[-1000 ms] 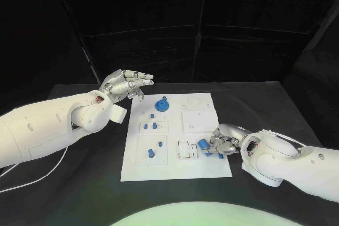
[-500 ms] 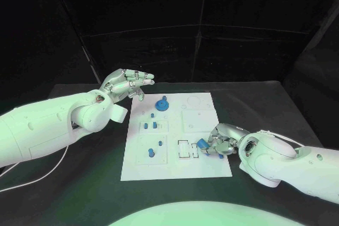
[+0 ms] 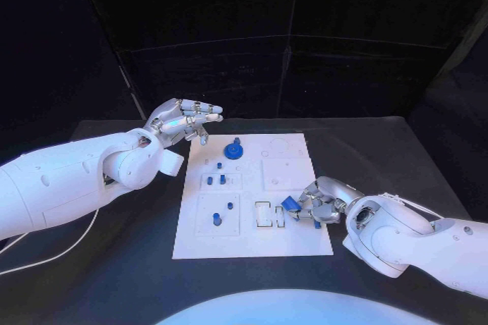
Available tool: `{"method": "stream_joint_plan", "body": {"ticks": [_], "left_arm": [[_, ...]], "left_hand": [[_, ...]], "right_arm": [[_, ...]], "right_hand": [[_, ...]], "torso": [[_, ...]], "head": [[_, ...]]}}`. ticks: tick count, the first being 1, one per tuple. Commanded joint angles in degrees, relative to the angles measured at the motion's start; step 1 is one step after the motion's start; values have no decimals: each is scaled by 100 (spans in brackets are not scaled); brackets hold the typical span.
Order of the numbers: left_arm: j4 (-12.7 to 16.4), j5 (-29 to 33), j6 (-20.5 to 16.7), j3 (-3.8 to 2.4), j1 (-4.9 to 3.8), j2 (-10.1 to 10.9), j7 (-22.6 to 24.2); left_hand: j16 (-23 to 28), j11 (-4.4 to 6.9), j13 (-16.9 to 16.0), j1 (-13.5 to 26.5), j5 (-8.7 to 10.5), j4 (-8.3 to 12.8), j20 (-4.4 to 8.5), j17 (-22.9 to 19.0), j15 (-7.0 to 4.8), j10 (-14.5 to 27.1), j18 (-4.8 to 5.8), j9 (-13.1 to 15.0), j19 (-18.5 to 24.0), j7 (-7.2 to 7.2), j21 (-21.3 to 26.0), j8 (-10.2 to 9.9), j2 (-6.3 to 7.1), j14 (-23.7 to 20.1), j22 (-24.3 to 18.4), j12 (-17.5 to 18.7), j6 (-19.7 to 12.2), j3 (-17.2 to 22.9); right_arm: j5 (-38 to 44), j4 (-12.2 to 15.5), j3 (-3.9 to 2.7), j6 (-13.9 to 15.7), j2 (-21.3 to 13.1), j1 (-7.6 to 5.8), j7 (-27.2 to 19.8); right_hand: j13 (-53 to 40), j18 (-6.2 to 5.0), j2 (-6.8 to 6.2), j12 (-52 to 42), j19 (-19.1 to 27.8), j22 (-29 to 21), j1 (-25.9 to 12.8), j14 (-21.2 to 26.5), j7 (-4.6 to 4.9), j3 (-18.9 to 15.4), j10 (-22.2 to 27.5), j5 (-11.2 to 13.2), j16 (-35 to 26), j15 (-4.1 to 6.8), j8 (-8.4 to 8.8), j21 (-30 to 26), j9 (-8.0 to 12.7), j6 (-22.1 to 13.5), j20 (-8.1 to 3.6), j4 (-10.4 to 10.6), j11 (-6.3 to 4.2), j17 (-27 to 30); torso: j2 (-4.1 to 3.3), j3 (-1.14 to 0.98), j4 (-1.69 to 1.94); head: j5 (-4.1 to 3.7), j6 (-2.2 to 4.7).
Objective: Assemble the parts on the task board
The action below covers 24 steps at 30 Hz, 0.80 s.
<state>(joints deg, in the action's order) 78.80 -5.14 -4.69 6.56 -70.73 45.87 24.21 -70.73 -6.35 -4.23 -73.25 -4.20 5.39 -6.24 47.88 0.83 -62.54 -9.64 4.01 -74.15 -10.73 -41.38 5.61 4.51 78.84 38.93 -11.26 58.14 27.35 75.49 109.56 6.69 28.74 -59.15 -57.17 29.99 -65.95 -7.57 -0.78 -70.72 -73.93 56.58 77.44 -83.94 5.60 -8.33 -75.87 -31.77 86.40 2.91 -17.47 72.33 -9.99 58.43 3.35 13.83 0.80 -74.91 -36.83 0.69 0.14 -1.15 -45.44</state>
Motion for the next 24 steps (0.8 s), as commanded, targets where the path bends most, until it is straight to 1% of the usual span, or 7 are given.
{"method": "stream_joint_plan", "body": {"ticks": [1, 3, 9, 12, 17, 20, 24], "left_arm": [[2, 19, 145, -4, -6, -7, 92], [3, 19, 157, -4, -6, -8, 94], [0, 19, 170, -3, -5, -10, 99], [0, 19, 177, -3, -5, -18, 98], [0, 19, 172, -3, -5, -21, 92], [1, 19, 173, -3, -5, -19, 92], [-2, 19, 180, -2, -4, -22, 93]], "left_hand": [[-20, 5, 2, 22, -11, 3, -28, -5, 17, 29, -43, 8, -6, 6, 19, 30, -11, -22, -4, -38, -49, -10], [-21, 5, 2, 21, -11, 3, -28, -5, 17, 30, -44, 8, -5, 6, 24, 30, -11, -22, -8, -38, -50, -10], [-21, 5, 2, 21, -11, 3, -28, -5, 17, 30, -44, 8, -5, 6, 24, 30, -11, -22, -8, -38, -50, -10], [-21, 5, 2, 21, -11, 3, -28, -5, 17, 30, -44, 8, -5, 6, 24, 30, -11, -22, -8, -38, -50, -10], [-21, 5, 2, 21, -11, 3, -28, -5, 17, 30, -44, 8, -5, 6, 24, 30, -11, -22, -8, -38, -50, -10], [-21, 5, 2, 21, -11, 3, -28, -5, 17, 30, -44, 8, -5, 6, 24, 30, -11, -22, -8, -38, -50, -10], [-21, 5, 2, 21, -11, 3, -28, -5, 17, 30, -44, 8, -5, 6, 24, 30, -11, -22, -8, -38, -50, -10]], "right_arm": [[-290, 20, -2, 326, 31, -8, -158], [-337, 15, -2, 315, 60, -8, -172], [-399, -32, -2, 261, 193, -8, -207], [-441, -80, -2, 193, 304, -8, -175], [-468, -138, -2, 134, 468, -8, -88], [-473, -165, -2, 108, 543, -8, -46], [-477, -211, -3, 103, 642, -8, 3]], "right_hand": [[-7, 113, -8, -37, -39, 10, -38, -425, -41, -23, -61, -4, 20, 29, -11, 34, -51, 83, -19, 35, -16, -559], [-12, 113, -12, -38, -39, 9, -49, -425, -42, -32, -65, 6, 21, 30, -8, 33, -52, 87, -21, 45, -16, -562], [-33, 115, -6, -48, -42, 14, -73, -428, -46, -51, -81, 53, 26, 34, 0, 36, -54, 102, -26, 77, -20, -577], [-55, 117, 2, -58, -46, 21, -103, -429, -49, -75, -98, 116, 27, 36, 9, 40, -57, 115, -30, 113, -23, -582], [-86, 118, 2, -73, -51, 29, -144, -433, -63, -114, -123, 180, 34, 42, 3, 45, -70, 165, -35, 160, -31, -603], [-100, 119, 3, -78, -54, 33, -179, -435, -72, -141, -134, 199, 36, 48, -2, 47, -79, 193, -39, 191, -38, -609], [-150, 119, 6, -107, -57, 36, -248, -435, -86, -193, -167, 271, 37, 57, -10, 49, -96, 236, -47, 239, -49, -613]], "torso": [[-4, -2, 14], [-4, -1, 16], [-2, 2, -3], [-4, 6, 7], [-7, -1, 5], [-8, 1, 8], [-3, 1, -1]], "head": [[-4, 5], [-4, 3], [8, -5], [0, -5], [23, -9], [30, -12], [42, -12]]}}
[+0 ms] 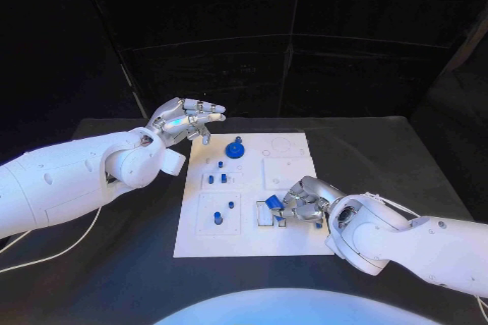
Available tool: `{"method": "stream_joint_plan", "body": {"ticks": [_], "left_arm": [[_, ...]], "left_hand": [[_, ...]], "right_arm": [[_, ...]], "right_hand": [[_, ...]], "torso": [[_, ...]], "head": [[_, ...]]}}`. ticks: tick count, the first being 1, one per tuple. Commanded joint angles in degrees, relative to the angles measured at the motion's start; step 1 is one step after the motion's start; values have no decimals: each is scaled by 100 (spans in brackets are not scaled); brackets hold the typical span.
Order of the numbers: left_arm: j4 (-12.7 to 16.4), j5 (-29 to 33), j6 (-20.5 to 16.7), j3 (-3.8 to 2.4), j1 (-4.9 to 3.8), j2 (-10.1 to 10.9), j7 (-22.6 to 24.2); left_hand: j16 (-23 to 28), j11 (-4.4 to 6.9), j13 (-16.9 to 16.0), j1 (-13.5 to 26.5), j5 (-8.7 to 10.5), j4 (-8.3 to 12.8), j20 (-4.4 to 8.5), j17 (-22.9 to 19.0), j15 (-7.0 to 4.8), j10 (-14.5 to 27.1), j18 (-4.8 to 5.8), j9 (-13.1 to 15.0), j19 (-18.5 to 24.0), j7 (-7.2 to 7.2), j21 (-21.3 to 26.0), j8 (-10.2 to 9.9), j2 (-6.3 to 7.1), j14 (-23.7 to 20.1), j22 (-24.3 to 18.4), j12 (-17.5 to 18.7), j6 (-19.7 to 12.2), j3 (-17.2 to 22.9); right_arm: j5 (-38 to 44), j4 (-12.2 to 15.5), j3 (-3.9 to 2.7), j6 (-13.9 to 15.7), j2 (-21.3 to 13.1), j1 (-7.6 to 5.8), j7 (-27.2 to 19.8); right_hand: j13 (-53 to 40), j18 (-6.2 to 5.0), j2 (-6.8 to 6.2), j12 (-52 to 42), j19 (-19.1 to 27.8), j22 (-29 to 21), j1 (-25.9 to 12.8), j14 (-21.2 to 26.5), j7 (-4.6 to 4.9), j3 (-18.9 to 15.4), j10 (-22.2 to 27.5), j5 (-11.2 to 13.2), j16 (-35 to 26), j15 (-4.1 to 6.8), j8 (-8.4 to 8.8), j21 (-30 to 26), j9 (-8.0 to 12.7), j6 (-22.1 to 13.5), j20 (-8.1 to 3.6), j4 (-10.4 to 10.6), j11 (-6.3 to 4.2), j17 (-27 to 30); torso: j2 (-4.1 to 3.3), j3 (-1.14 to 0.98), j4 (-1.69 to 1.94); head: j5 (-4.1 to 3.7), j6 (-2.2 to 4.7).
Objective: Assemble the parts on the task board
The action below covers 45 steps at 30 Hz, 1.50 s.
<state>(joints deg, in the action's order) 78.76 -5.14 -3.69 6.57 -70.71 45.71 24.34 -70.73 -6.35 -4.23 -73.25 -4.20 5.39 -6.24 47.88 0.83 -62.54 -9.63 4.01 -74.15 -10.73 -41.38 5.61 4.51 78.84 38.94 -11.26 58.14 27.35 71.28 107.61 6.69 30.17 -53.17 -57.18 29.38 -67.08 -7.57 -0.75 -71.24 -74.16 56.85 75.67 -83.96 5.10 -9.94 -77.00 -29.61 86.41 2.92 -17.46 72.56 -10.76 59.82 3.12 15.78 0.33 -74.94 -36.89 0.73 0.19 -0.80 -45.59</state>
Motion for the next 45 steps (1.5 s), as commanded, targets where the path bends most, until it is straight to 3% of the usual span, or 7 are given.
{"method": "stream_joint_plan", "body": {"ticks": [1, 18, 40, 41, 43, 45], "left_arm": [[2, 19, 84, -4, -6, -7, 80], [-12, 19, 101, -2, 1, -25, 75], [-19, 19, 111, 2, 1, -23, 69], [-19, 19, 111, 2, 1, -24, 69], [-18, 19, 112, 2, 2, -24, 67], [-18, 19, 112, 3, 2, -23, 66]], "left_hand": [[-21, 5, 2, 21, -11, 3, -28, -5, 17, 31, -44, 8, -5, 6, 24, 30, -12, -22, -9, -38, -50, -10], [-23, 0, 4, 20, -13, 0, -28, -2, 18, 41, -44, 6, -5, 1, 26, 30, -17, -23, -10, -40, -59, -8], [-23, 0, 4, 20, -13, 0, -28, -2, 18, 41, -44, 6, -5, 1, 26, 30, -17, -23, -10, -40, -59, -8], [-23, 0, 4, 20, -13, 0, -28, -2, 18, 41, -44, 6, -5, 1, 26, 30, -17, -23, -10, -40, -59, -8], [-23, 0, 4, 20, -13, 0, -28, -2, 18, 41, -44, 6, -5, 1, 26, 30, -17, -23, -10, -40, -59, -8], [-23, 0, 4, 20, -13, 0, -28, -2, 18, 41, -44, 6, -5, 1, 26, 30, -17, -23, -10, -40, -59, -8]], "right_arm": [[-55, -24, -3, -41, 59, -7, 73], [-159, -117, -3, -192, 213, -7, 60], [-200, -120, -3, -233, 271, -7, 23], [-204, -124, -3, -229, 273, -7, 20], [-211, -135, -3, -209, 278, -7, 13], [-215, -142, -3, -187, 279, -7, 3]], "right_hand": [[-62, 119, 6, -73, -35, 10, -96, -434, -40, -51, -71, 102, 36, 58, -12, 26, -24, 108, -27, 53, -5, -612], [-183, 117, 0, -125, -31, -9, -481, -440, -66, -314, -130, 307, 45, 75, -14, 10, -99, 157, -45, 74, -22, -646], [-211, 118, 11, -144, -35, -2, -492, -444, -71, -324, -145, 326, 52, 77, -20, 13, -109, 168, -47, 69, -26, -667], [-215, 118, 25, -142, -35, -4, -542, -444, -75, -354, -148, 464, 52, 80, -25, 11, -123, 177, -49, 69, -30, -666], [-225, 121, 50, -133, -43, 3, -741, -445, -81, -465, -148, 1140, 54, 84, -25, 13, -154, 172, -56, 64, -32, -676], [-234, 120, 59, -125, -42, 0, -863, -446, -77, -525, -145, 1532, 57, 82, -22, 8, -178, 161, -55, 73, -29, -686]], "torso": [[4, -3, -7], [3, -3, -1], [2, -4, -6], [1, -4, -7], [0, -1, -5], [3, -1, -1]], "head": [[8, 3], [16, -13], [47, -36], [46, -31], [44, -29], [41, -26]]}}
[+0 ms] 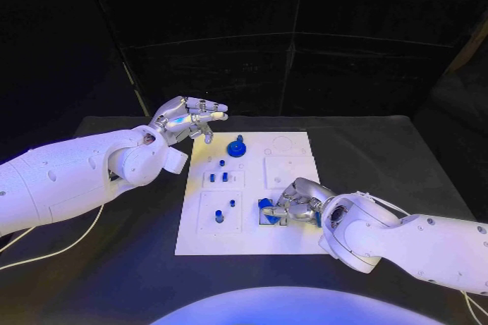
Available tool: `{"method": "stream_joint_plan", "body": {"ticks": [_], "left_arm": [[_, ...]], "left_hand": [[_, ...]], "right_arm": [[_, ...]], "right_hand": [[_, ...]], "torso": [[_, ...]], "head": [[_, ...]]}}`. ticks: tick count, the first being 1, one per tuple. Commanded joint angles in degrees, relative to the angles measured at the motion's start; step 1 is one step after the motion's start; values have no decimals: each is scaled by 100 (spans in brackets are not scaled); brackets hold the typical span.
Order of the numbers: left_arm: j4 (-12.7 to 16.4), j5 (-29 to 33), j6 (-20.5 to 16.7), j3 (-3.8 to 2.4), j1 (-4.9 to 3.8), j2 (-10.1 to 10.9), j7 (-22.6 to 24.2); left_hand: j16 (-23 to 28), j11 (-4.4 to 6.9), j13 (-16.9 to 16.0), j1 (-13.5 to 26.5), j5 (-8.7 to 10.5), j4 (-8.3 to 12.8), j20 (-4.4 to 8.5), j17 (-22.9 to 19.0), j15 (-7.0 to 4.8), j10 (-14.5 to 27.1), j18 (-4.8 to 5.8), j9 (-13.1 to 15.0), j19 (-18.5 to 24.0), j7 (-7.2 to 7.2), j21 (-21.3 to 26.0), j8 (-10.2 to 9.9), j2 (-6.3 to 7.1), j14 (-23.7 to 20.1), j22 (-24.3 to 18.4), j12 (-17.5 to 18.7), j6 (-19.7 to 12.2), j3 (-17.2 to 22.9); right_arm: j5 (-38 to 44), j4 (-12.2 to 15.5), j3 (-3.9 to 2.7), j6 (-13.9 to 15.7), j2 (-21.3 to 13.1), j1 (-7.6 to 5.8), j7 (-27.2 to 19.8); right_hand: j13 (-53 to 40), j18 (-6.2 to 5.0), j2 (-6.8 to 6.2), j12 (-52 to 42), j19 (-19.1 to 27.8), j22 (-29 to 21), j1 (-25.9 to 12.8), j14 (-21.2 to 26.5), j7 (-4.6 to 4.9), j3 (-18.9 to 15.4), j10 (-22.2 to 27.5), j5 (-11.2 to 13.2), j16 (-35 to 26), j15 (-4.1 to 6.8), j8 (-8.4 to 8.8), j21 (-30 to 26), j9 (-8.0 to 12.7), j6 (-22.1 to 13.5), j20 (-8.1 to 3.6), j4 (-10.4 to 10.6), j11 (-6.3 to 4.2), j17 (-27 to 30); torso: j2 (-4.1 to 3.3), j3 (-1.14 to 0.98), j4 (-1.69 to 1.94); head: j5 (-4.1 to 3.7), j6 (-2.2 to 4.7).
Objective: Assemble the parts on the task board
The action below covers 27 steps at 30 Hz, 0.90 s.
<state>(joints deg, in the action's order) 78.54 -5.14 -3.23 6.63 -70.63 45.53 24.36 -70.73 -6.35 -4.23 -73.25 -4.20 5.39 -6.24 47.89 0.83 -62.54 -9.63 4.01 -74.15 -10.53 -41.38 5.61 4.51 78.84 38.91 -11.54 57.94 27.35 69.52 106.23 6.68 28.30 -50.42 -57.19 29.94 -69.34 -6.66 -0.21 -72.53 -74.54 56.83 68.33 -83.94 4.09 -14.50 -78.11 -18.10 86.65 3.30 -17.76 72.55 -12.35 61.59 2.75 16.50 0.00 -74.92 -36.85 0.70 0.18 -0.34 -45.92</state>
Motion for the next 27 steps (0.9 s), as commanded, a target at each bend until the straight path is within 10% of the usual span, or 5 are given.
{"method": "stream_joint_plan", "body": {"ticks": [1, 13, 27], "left_arm": [[3, 19, 64, -3, -6, -3, 64], [6, 19, 84, -2, -6, 2, 60], [9, 19, 82, -1, -7, 26, 57]], "left_hand": [[-23, 0, 4, 20, -13, 0, -28, -3, 18, 41, -44, 6, -5, -19, 26, 30, -17, -23, -6, -13, -38, -8], [-16, -1, 5, 13, -14, 3, -28, -22, 19, 48, -44, 6, -5, -21, 29, 31, -17, -29, -9, -17, -44, -7], [-16, -1, 5, 13, -14, 3, -28, -22, 19, 48, -44, 6, -5, -21, 29, 31, -17, -29, -9, -17, -44, -7]], "right_arm": [[-41, -7, -2, 10, 6, -6, -60], [-122, 41, -2, -74, -40, -6, -38], [-130, 257, -2, -261, -182, -6, -70]], "right_hand": [[-17, 29, 4, 6, -5, 3, -205, -449, 26, -93, -34, 546, 34, 42, 10, 9, -33, -23, -16, 10, 7, -694], [-52, 24, -70, 67, 16, -22, -1436, -450, 58, 157, -6, 1196, 31, 15, 55, -14, -143, -110, 12, 44, 37, -709], [-128, 26, 199, 48, 8, -2, -1166, -451, 44, 232, -47, 695, 26, 23, 56, -4, -215, -85, 7, 7, 25, -709]], "torso": [[-1, 1, 2], [0, 2, -8], [1, 0, -12]], "head": [[-5, 6], [15, 4], [-4, -1]]}}
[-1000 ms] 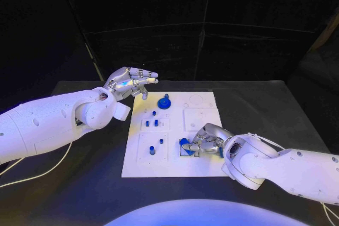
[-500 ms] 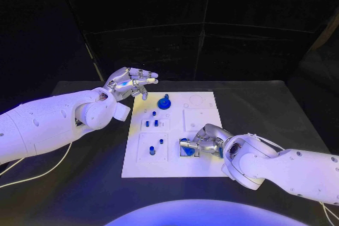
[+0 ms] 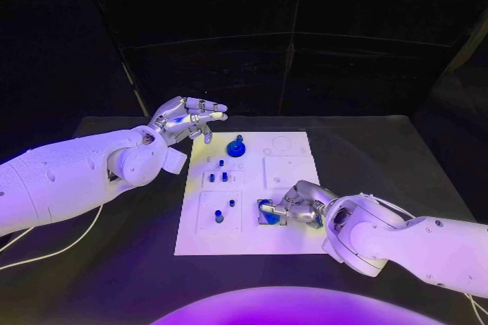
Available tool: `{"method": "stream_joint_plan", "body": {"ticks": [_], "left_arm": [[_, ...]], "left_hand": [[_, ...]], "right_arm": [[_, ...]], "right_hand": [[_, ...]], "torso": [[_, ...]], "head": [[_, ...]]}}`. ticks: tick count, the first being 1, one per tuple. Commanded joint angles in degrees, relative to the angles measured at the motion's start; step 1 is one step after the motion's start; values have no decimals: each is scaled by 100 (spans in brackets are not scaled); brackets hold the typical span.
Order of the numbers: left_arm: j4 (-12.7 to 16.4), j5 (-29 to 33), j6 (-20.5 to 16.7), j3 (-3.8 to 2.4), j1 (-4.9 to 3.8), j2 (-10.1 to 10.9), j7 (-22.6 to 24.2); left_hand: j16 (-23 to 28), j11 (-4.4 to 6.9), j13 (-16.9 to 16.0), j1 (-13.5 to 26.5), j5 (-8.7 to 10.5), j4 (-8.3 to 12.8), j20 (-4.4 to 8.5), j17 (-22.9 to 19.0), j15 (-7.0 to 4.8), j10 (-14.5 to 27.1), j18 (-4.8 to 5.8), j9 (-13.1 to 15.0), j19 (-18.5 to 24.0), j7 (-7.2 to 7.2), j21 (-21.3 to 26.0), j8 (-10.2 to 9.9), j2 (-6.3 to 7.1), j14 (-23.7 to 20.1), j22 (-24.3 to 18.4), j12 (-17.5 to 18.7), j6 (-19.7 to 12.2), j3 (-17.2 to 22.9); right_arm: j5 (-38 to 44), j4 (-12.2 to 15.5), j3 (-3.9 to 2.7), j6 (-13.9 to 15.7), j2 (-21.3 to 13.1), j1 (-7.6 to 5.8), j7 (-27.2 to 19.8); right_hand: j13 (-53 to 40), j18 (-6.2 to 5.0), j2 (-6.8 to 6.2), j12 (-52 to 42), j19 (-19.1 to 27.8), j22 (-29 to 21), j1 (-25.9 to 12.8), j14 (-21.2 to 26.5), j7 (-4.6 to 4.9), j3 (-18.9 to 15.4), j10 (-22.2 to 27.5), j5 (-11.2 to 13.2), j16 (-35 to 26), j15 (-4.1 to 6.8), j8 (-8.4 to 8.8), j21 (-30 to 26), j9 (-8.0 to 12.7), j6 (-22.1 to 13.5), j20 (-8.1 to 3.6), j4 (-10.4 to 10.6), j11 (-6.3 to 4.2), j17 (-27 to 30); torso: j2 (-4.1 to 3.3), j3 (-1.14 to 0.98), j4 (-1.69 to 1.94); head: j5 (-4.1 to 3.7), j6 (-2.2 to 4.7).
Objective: Assemble the parts on the task board
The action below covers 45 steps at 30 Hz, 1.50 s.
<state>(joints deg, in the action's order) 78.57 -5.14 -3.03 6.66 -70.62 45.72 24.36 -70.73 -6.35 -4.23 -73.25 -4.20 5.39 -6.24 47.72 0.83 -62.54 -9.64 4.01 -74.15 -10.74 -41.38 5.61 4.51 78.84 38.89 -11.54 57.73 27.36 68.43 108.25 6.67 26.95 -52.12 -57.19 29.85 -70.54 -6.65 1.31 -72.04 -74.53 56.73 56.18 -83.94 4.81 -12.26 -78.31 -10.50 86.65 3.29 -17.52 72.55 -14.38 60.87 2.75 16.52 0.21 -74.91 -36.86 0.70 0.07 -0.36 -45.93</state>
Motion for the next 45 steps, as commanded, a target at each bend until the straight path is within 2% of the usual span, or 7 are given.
{"method": "stream_joint_plan", "body": {"ticks": [1, 12, 15, 20, 34, 39, 45], "left_arm": [[7, 19, 62, -3, -7, 7, 57], [7, 19, 61, -3, -7, 3, 59], [4, 19, 61, -3, -7, 3, 59], [7, 19, 58, -2, -7, 5, 57], [0, 19, 62, -1, -7, 4, 52], [-4, 19, 67, 1, -7, 0, 53], [-7, 19, 70, 4, -7, 3, 49]], "left_hand": [[-16, -1, 5, 13, -13, 3, -28, -5, 19, 48, -44, 6, -5, 1, 29, 31, -17, -29, -7, -17, -23, -7], [-16, -1, 5, 13, -13, 3, -28, -5, 19, 48, -44, 6, -5, 1, 29, 31, -17, -29, -7, -17, -23, -7], [-16, -1, 5, 13, -13, 3, -28, -5, 19, 48, -44, 6, -5, 1, 29, 31, -17, -29, -7, -17, -23, -7], [-16, -1, 5, 13, -13, 3, -28, -5, 19, 48, -44, 6, -5, 1, 29, 31, -17, -29, -7, -17, -23, -7], [-15, -2, 5, 9, -15, 1, -28, -7, 20, 52, -42, 6, -6, -1, 28, 35, -27, -32, -4, -24, -25, -3], [-15, -2, 5, 9, -15, 1, -28, -7, 20, 52, -42, 6, -6, -1, 28, 35, -27, -32, -4, -24, -25, -3], [-15, -2, 5, 9, -15, 1, -28, -7, 20, 52, -42, 6, -6, -1, 28, 35, -27, -32, -4, -24, -25, -3]], "right_arm": [[-20, 68, -1, -128, -17, -7, -63], [-20, 168, -1, -143, -32, -7, -88], [1, 166, -1, -152, -37, -7, -83], [140, 136, -1, -164, -34, -7, -20], [238, 40, -2, -281, -3, -8, 97], [221, 45, -2, -462, -26, -8, 40], [4, 76, -2, -663, -25, -8, -225]], "right_hand": [[-11, 26, 63, 0, 8, 8, 59, -451, -28, 2, -28, -94, 26, 24, 32, -4, -17, -11, 5, 6, 1, -709], [-54, 29, 239, -1, -3, 29, 278, -455, -47, -53, -53, -558, 29, 39, 21, 7, -75, 20, -8, -16, -15, -727], [-70, 28, 248, 0, -2, 27, 663, -454, -55, 20, -61, -759, 27, 47, 21, 5, -95, 21, -15, -200, -21, -726], [-136, 28, 443, -36, -5, 28, 1559, -455, -103, 288, -103, -211, 26, 86, -51, 3, -162, 90, -47, -692, -69, -731], [-262, 26, 630, -140, -4, 24, 1880, -457, -171, 426, -197, -38, 27, 128, -155, -4, -237, 169, -83, -920, -125, -742], [-291, 28, 562, -159, -6, 29, 1978, -458, -187, 433, -218, 43, 28, 145, -188, -4, -266, 163, -100, -1042, -142, -748], [-269, 24, 106, -120, 29, -27, 1415, -453, -123, -53, -197, 290, 16, 99, -210, -44, -296, 123, -73, -812, -84, -726]], "torso": [[3, 0, 0], [5, 1, 17], [3, 0, 16], [-4, 3, 12], [3, 2, 5], [7, 2, 8], [-1, -3, 8]], "head": [[-3, 1], [-27, 6], [-21, 2], [-21, 8], [-21, -22], [-21, -31], [-26, -14]]}}
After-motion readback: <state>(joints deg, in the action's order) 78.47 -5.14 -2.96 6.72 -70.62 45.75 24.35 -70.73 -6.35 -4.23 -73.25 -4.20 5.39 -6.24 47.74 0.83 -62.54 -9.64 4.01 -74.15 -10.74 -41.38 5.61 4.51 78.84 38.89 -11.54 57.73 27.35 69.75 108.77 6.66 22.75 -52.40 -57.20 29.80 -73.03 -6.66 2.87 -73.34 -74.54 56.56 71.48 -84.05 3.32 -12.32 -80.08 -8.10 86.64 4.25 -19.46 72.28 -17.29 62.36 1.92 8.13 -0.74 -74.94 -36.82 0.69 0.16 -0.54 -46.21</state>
